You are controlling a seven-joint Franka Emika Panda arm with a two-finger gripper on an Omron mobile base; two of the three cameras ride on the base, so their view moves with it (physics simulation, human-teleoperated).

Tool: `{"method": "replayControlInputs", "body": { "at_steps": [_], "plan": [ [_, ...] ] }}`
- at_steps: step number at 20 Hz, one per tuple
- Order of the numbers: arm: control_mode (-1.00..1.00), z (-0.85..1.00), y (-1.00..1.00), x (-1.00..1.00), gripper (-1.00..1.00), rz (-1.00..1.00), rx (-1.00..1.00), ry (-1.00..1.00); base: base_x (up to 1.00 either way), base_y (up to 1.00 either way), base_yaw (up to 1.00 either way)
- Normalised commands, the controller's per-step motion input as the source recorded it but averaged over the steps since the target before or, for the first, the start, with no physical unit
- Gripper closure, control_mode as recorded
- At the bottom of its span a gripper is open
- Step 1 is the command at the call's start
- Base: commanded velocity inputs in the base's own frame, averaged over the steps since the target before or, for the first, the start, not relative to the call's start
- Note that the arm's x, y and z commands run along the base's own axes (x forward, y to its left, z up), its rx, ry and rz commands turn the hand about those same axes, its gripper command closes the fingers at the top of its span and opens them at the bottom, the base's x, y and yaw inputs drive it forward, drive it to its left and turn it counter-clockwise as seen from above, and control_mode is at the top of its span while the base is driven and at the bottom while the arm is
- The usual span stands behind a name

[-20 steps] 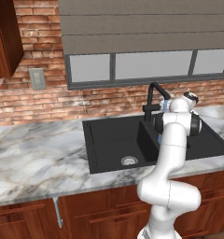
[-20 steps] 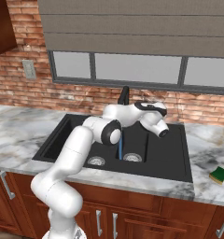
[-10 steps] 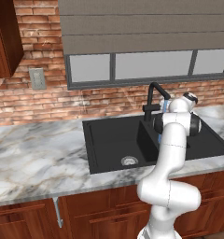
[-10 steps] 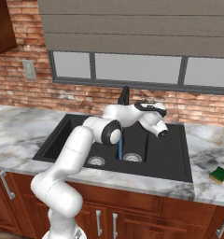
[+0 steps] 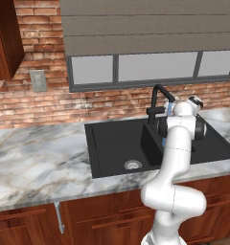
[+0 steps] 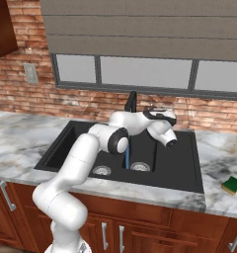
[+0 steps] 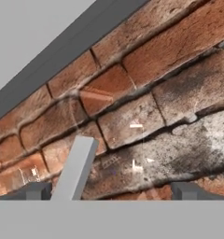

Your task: Soak the sponge with water for a few seconds and then drop it inside the sink.

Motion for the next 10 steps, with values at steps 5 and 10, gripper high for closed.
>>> {"method": "replayControlInputs", "body": {
  "at_steps": [5,10],
  "plan": [
    [-1.00,0.20,-0.07,0.00,-1.00,0.00,0.08,-0.03,0.00,0.00,0.00],
    [-1.00,0.25,0.00,0.00,-1.00,0.00,0.04,-0.01,0.00,0.00,0.00]
  ]
}}
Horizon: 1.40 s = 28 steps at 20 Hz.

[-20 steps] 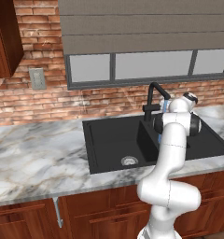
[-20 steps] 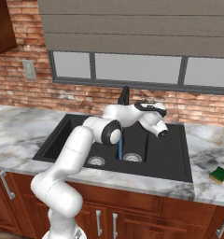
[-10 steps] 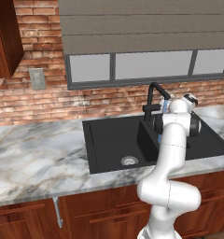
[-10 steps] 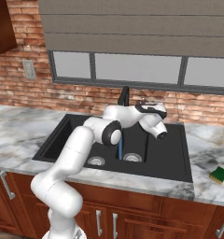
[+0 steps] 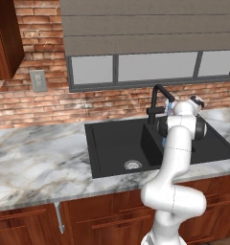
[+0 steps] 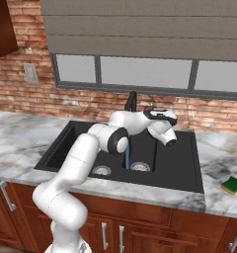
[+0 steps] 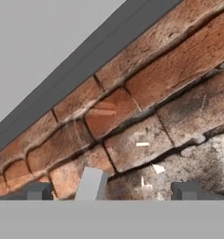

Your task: Soak the sponge with water for a few seconds and then drop it inside the sink.

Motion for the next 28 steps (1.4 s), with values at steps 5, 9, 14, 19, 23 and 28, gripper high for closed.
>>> {"method": "replayControlInputs", "body": {
  "at_steps": [5,9,14,19,23,28],
  "plan": [
    [-1.00,0.28,0.00,0.00,-1.00,0.00,0.00,0.00,0.00,0.00,0.00],
    [-1.00,0.23,0.00,0.00,-1.00,0.00,0.00,0.02,0.00,0.00,0.00],
    [-1.00,0.26,-0.02,0.00,-1.00,0.00,0.00,0.03,0.00,0.00,0.00],
    [-1.00,0.09,-0.26,0.01,-1.00,0.00,0.00,0.02,0.00,0.00,0.00],
    [-1.00,0.12,-0.23,0.00,-1.00,0.00,0.00,0.03,0.00,0.00,0.00],
    [-1.00,0.12,-0.11,-0.01,-1.00,0.00,0.00,0.03,0.00,0.00,0.00]
  ]
}}
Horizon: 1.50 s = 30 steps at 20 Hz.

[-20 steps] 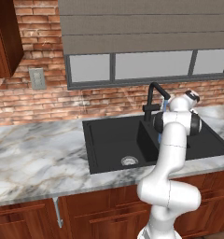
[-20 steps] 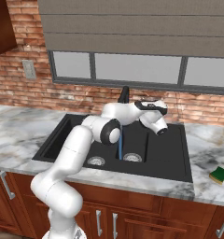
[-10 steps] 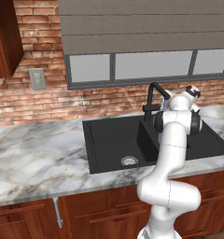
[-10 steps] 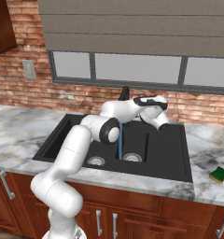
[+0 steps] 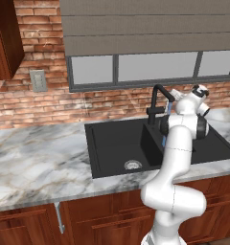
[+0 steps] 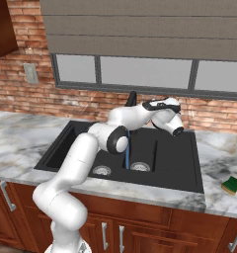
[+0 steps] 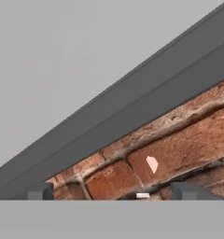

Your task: Soak the sponge with water for a few seconds and then drop it inside the sink.

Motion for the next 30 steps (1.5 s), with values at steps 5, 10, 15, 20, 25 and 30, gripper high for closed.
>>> {"method": "replayControlInputs", "body": {
  "at_steps": [5,10,15,20,25,30],
  "plan": [
    [-1.00,0.21,0.00,-0.25,-1.00,0.00,0.00,0.05,0.00,0.00,0.00],
    [-1.00,0.29,0.00,-0.41,-1.00,0.00,0.00,0.10,0.00,0.00,0.00],
    [-1.00,0.20,0.00,-0.61,-1.00,0.00,0.00,0.09,0.00,0.00,0.00],
    [-1.00,0.25,0.00,-0.52,-1.00,0.00,0.00,0.13,0.00,0.00,0.00],
    [-1.00,0.27,0.00,-0.41,-1.00,0.00,0.00,0.18,0.00,0.00,0.00],
    [-1.00,0.28,0.00,-0.40,-1.00,0.00,0.00,0.14,0.00,0.00,0.00]
  ]
}}
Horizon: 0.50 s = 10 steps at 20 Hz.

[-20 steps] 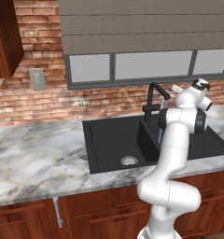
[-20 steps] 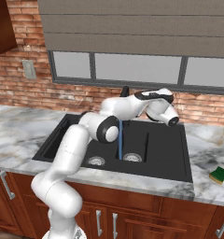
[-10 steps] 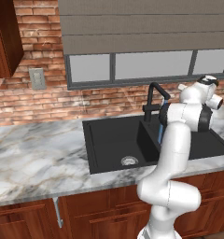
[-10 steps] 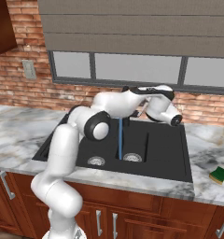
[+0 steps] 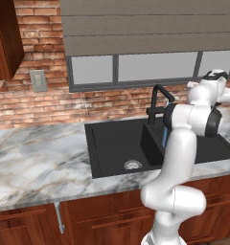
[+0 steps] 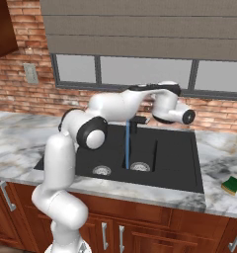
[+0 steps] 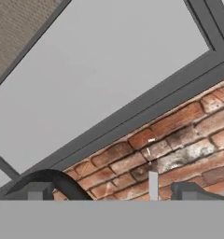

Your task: Soak the sponge with water for a few seconds and then drop it inside the sink.

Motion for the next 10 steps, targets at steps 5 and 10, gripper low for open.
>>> {"method": "replayControlInputs", "body": {
  "at_steps": [5,10],
  "plan": [
    [-1.00,0.25,-0.01,-0.30,-1.00,0.00,0.00,0.04,0.00,0.00,0.00],
    [-1.00,0.16,-0.06,-0.32,-1.00,0.00,0.00,0.00,0.00,0.00,0.00]
  ]
}}
